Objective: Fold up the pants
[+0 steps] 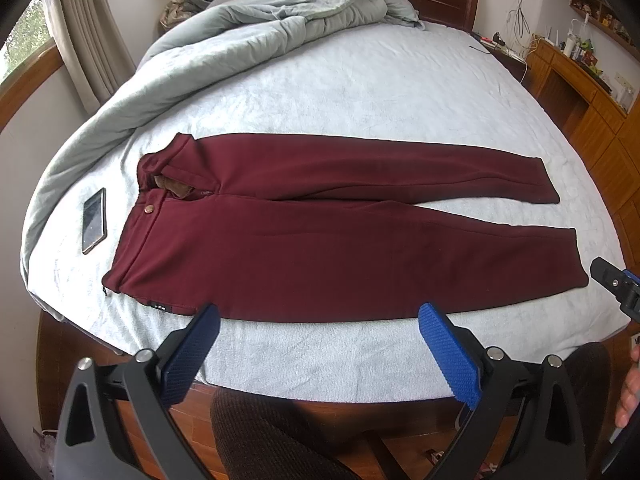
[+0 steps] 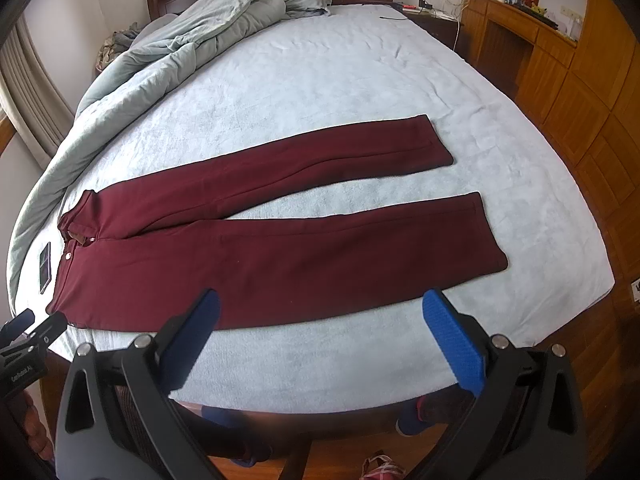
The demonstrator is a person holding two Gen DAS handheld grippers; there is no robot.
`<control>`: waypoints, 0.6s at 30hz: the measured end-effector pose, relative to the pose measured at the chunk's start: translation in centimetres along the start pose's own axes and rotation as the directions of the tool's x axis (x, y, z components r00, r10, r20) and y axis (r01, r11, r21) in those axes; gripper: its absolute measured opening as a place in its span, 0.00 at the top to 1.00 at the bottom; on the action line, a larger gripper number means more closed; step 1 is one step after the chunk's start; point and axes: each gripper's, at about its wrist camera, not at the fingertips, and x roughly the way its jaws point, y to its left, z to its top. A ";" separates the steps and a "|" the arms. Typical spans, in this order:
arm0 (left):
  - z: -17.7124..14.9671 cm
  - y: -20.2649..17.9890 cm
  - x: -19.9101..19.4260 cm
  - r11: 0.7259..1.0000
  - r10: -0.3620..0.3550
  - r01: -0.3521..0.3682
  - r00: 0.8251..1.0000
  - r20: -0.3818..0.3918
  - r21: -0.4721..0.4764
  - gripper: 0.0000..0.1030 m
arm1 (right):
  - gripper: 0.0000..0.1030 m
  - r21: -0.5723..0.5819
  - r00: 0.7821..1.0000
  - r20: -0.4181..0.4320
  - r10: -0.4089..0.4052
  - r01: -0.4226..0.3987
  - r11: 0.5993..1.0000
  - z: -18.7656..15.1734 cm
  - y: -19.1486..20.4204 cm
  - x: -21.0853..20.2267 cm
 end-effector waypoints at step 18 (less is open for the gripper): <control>0.2 -0.1 0.5 1.000 0.003 -0.003 1.000 -0.012 -0.001 0.04 | 0.02 -0.005 1.000 -0.015 0.005 -0.005 1.000 -0.3 0.1 0.8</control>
